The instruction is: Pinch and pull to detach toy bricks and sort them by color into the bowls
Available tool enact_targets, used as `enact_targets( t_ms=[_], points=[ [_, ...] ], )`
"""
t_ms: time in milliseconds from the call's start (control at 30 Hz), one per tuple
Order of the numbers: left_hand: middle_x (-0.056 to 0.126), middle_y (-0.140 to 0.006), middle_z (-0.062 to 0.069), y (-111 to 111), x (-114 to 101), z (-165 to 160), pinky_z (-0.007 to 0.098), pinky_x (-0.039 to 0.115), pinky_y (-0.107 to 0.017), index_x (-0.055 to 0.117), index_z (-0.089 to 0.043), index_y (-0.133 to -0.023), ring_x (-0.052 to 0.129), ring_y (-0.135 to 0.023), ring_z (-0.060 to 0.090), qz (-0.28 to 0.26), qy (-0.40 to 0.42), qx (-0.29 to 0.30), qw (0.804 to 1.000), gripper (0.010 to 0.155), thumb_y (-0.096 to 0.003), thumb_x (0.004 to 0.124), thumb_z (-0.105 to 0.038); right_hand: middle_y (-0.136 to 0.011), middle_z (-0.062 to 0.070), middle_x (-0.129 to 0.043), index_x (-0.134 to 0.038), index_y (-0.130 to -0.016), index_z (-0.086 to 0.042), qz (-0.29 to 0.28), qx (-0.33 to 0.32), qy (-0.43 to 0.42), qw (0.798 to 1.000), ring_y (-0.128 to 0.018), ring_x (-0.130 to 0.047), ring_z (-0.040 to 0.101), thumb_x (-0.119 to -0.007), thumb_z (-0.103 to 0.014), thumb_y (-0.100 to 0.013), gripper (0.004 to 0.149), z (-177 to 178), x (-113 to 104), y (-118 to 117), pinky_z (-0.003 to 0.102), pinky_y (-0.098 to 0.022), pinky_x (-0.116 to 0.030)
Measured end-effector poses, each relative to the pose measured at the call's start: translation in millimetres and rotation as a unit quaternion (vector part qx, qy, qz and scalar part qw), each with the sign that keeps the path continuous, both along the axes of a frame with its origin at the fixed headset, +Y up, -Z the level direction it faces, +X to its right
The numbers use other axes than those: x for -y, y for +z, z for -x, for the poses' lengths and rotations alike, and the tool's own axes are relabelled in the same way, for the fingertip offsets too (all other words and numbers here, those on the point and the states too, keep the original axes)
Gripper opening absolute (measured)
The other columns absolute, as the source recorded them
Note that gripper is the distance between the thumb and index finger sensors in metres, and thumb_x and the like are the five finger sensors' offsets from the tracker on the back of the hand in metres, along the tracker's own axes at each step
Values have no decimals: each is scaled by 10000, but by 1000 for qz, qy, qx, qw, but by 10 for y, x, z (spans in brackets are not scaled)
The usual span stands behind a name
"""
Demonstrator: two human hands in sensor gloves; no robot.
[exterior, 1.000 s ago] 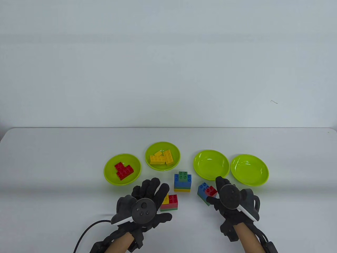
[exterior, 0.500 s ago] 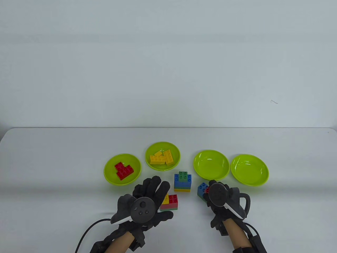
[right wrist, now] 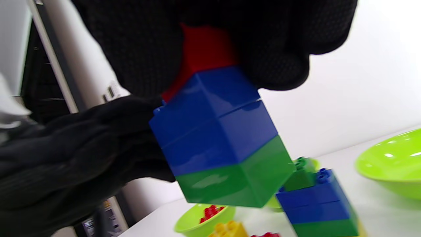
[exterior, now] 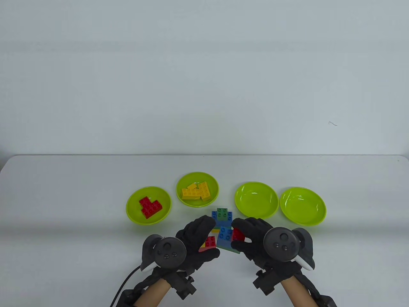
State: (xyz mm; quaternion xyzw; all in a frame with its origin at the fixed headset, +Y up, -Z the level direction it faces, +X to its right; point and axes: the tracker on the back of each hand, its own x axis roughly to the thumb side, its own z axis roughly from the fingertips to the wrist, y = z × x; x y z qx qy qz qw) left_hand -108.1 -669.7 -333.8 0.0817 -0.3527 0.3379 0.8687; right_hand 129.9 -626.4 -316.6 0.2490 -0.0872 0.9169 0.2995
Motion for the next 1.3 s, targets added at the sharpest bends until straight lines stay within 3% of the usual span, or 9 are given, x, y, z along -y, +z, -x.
enact_targets(
  t_ms=[167,400,500,633,800,967,1167,1300],
  points=[
    [712,-1025,248,-9,29,-15,548,662,-663,616,-63,-1045,792,-893,417,7,-6,32,999,728,-465,795,-464,-876,226,-834,-769,-961,-73,13,-39,-24,999,-678,-883,361,-866,-331,-452,579,79,85,81,550,-631,-669],
    [861,-868,212,3,61,-28,522,722,-608,736,-62,-961,900,-758,356,-4,-2,41,999,651,-438,812,-442,-897,225,-813,-734,-981,-62,12,-40,-46,998,-702,-870,363,-854,-325,-461,595,48,207,125,552,-647,-656],
    [861,-865,217,-10,59,12,522,724,-604,736,-56,-959,901,-753,359,-1,18,32,999,650,-435,810,-433,-973,224,-757,-650,-1035,-51,8,-46,-111,993,-791,-842,381,-840,-353,-475,663,-40,319,106,562,-683,-626],
    [857,-866,224,-35,78,62,525,721,-601,728,-46,-965,897,-753,366,23,58,30,998,650,-443,796,-427,-1073,269,-614,-518,-1092,-16,82,-57,-193,976,-902,-732,452,-838,-401,-477,793,-123,582,30,588,-721,-544],
    [856,-864,228,-39,90,51,527,719,-598,724,-40,-969,897,-749,371,34,74,32,996,650,-449,786,-426,-1050,232,-672,-574,-1070,-51,113,-70,-254,958,-881,-768,430,-831,-415,-479,740,-58,798,0,573,-710,-576],
    [859,-859,232,-27,82,47,529,721,-595,725,-34,-968,899,-744,371,30,71,32,996,651,-450,782,-426,-989,199,-747,-642,-1022,-75,102,-49,-278,954,-825,-824,393,-810,-392,-490,642,21,837,44,553,-686,-617],
    [812,-908,249,-25,27,44,550,678,-628,684,-27,-995,851,-799,402,43,58,48,996,674,-475,774,-446,-958,187,-778,-660,-1002,-71,76,-35,-265,961,-812,-849,374,-798,-388,-482,624,33,789,102,541,-675,-642],
    [756,-956,266,34,-54,5,563,645,-654,625,-17,-1032,803,-847,426,12,64,46,997,748,-481,748,-507,-951,196,-785,-668,-996,-58,71,-39,-247,966,-805,-854,385,-799,-376,-478,621,70,785,115,548,-669,-645]
  ],
)
